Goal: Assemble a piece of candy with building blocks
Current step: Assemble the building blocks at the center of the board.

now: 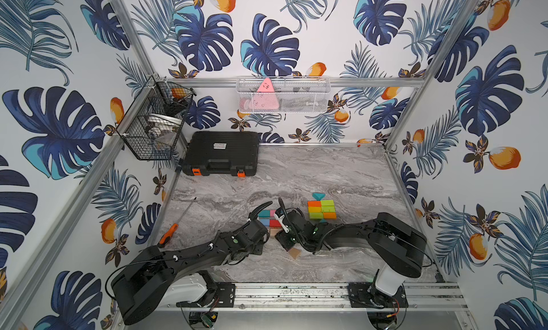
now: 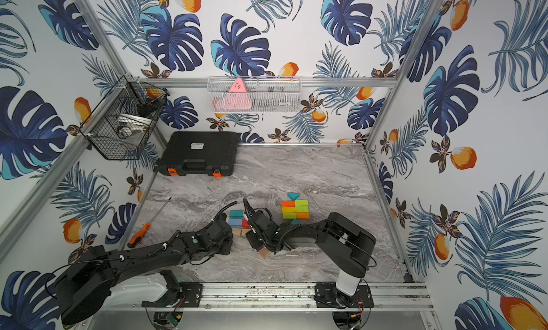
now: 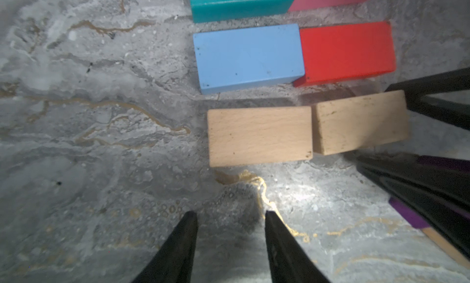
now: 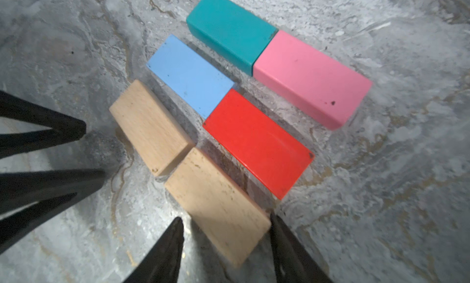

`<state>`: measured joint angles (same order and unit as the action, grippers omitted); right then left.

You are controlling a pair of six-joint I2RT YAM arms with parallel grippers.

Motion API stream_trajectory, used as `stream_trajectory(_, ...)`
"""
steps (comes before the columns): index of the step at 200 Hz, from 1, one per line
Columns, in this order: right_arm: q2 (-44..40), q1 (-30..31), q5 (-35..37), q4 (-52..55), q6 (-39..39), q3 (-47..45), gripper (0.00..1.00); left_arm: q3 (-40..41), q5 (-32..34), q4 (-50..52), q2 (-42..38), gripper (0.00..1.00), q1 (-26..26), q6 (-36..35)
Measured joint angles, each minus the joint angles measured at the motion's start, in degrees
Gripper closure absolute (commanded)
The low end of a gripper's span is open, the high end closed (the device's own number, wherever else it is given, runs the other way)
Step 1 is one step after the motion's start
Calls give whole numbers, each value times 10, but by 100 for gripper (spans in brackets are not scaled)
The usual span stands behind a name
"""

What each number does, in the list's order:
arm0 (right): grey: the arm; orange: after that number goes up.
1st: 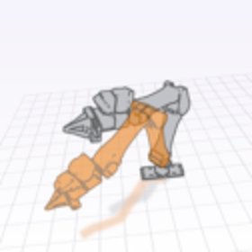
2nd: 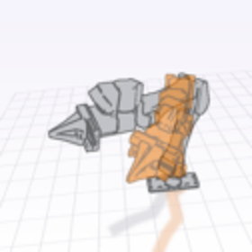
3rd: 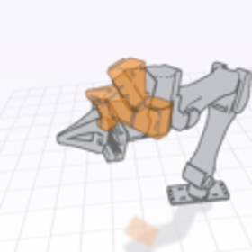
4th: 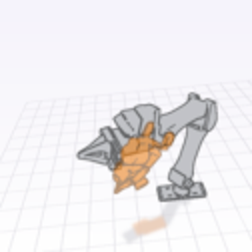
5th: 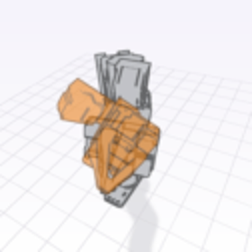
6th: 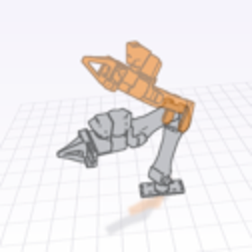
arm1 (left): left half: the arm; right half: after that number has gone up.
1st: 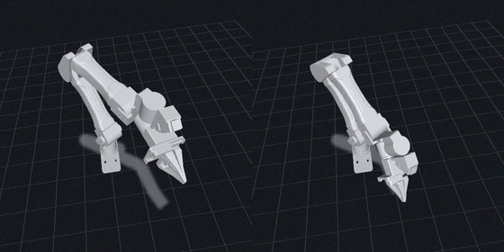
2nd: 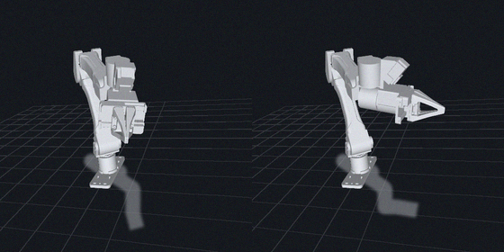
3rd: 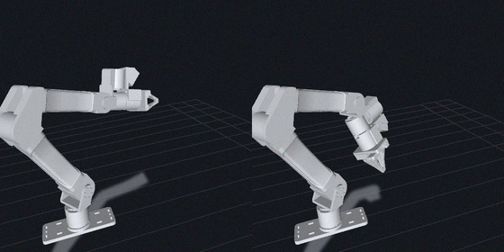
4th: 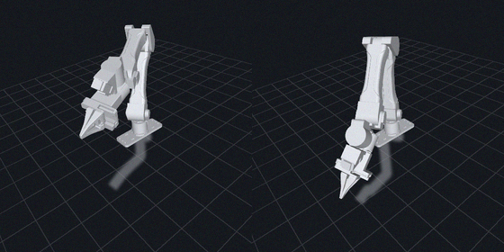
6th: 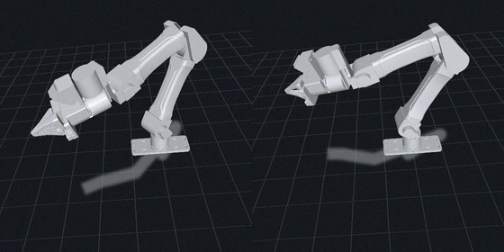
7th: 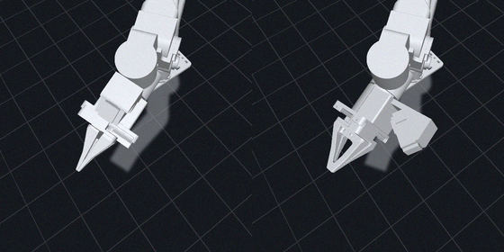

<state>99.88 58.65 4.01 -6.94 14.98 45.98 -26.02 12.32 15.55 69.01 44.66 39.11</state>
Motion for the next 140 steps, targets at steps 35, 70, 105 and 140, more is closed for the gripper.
stream_trajectory(35,4,0,0,-4,8,2,48,1,3,-9,7,52,0,3)
stream_trajectory(70,6,0,0,-8,13,3,49,1,14,-27,19,53,0,3)
stream_trajectory(105,8,0,0,-11,17,2,49,2,19,-45,27,54,0,3)
stream_trajectory(140,11,0,0,-18,19,3,49,5,25,-69,35,54,0,3)
